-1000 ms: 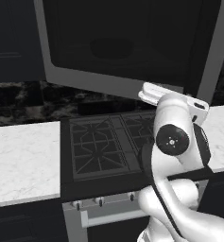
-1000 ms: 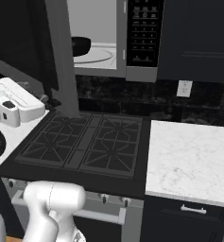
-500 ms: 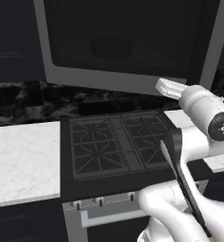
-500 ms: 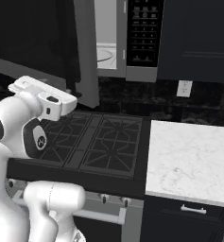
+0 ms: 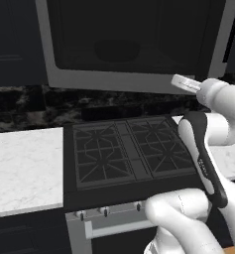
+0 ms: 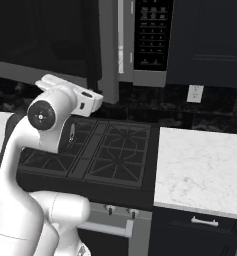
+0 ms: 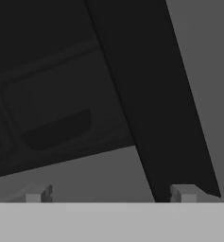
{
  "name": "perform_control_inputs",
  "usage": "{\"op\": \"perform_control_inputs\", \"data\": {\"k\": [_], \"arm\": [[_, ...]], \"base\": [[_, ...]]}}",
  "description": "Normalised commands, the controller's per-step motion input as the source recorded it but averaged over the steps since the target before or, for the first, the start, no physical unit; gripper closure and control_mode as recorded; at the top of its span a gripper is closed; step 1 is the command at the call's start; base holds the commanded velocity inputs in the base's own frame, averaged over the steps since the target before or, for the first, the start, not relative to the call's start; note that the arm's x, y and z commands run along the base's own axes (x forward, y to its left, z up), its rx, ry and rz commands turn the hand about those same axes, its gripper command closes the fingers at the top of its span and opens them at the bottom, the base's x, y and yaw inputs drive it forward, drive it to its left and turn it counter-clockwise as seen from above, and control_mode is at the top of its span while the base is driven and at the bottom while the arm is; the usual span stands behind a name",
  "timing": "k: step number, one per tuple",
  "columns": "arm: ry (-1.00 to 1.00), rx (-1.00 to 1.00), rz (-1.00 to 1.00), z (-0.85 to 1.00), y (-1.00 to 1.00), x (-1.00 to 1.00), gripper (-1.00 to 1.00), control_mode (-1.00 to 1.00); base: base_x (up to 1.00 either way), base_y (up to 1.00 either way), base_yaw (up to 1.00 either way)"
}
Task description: Open the microwave, place the bowl with waffle inside the microwave, then close the microwave door and turn it on.
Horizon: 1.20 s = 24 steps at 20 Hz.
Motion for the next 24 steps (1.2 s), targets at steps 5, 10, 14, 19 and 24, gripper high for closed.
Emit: {"op": "perform_control_inputs", "data": {"k": [5,10,14,19,24], "arm": [[0.04,0.0,-0.01,0.09,-0.01,0.3,-1.0,-1.0],[0.0,0.0,-0.05,0.04,0.0,0.29,-1.0,-1.0],[0.0,-0.01,-0.01,0.0,0.0,0.41,-1.0,-1.0],[0.0,-0.02,-0.02,0.0,0.0,0.58,-1.0,-1.0],[0.0,-0.01,-0.05,0.0,0.0,0.54,-1.0,-1.0]], "base": [[0.0,0.0,0.0],[0.0,0.0,0.0],[0.0,0.0,0.0],[0.0,0.0,0.0],[0.0,0.0,0.0]]}}
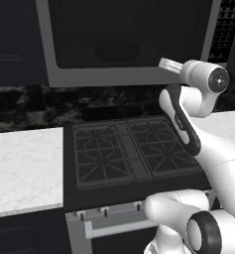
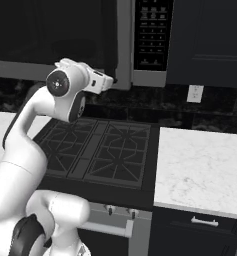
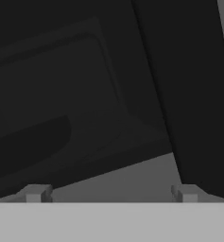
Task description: Open the microwave, place the bowl with waffle inside the microwave, then close the microwave door and turn it on.
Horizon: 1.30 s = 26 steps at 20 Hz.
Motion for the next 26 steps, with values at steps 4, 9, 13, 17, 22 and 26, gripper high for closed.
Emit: {"op": "perform_control_inputs", "data": {"k": [4,9,13,17,22,26], "arm": [[0.0,0.0,-0.02,0.0,0.0,0.46,-1.0,-1.0],[0.02,0.0,-0.01,0.0,0.0,0.28,-1.0,-1.0],[0.01,0.0,0.0,0.0,0.0,0.03,-1.0,-1.0],[0.0,0.0,0.0,0.0,0.01,0.0,-1.0,-1.0],[0.0,-0.07,0.0,0.15,0.0,-0.41,-1.0,-1.0],[-0.01,-0.08,-0.09,0.4,-0.41,-0.76,-1.0,-1.0]], "base": [[0.0,0.0,0.0],[0.0,0.0,0.0],[0.0,0.0,0.0],[0.0,0.0,0.0],[0.0,0.0,0.0],[0.0,0.0,0.0]]}}
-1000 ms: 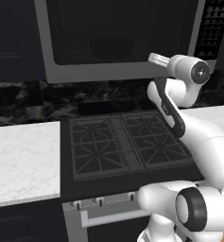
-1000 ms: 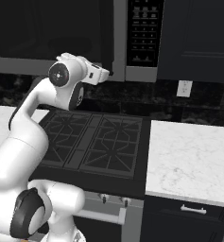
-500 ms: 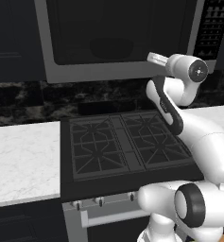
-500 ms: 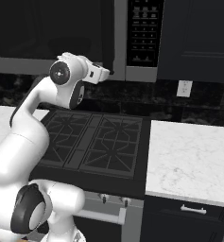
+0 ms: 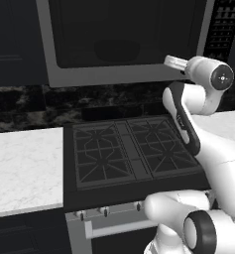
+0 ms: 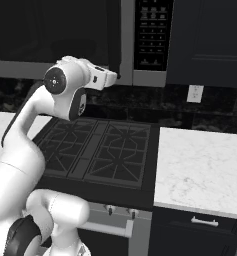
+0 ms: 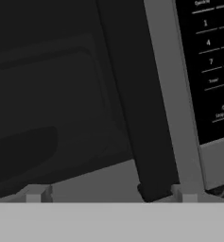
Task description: Open the microwave, place the bowl with waffle inside the microwave, then close the microwave door and turn it on.
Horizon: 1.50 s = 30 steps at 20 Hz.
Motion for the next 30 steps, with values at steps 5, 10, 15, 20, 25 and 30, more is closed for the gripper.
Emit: {"op": "perform_control_inputs", "data": {"k": [5,10,15,20,25,30], "arm": [[0.0,-0.08,-0.06,0.38,-0.74,-0.75,-1.0,-1.0],[0.0,-0.04,0.0,0.1,-0.98,-0.65,-1.0,-1.0],[0.0,0.0,0.1,-0.06,-1.0,-0.28,-1.0,-1.0],[0.0,0.0,0.13,-0.15,-0.64,0.0,-1.0,-1.0],[0.0,0.0,0.12,-0.11,-0.25,0.22,-1.0,-1.0],[0.0,0.0,0.06,0.0,-0.08,0.38,-1.0,-1.0]], "base": [[0.0,0.0,0.0],[0.0,0.0,0.0],[0.0,0.0,0.0],[0.0,0.0,0.0],[0.0,0.0,0.0],[0.0,0.0,0.0]]}}
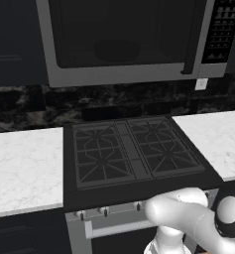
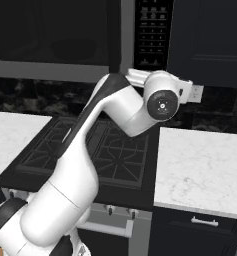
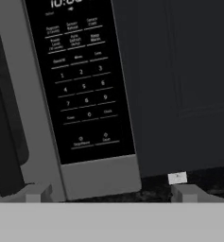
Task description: Open the microwave, place the bowl with waffle inside the microwave, then close the microwave door and turn it on.
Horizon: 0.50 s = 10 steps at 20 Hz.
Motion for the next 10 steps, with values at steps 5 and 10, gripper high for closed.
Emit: {"op": "perform_control_inputs", "data": {"k": [5,10], "arm": [[0.01,0.0,0.0,0.0,-0.2,0.29,-1.0,-1.0],[0.0,0.0,0.0,0.0,-0.1,0.25,-1.0,-1.0]], "base": [[0.0,0.0,0.0],[0.0,0.0,0.0]]}}
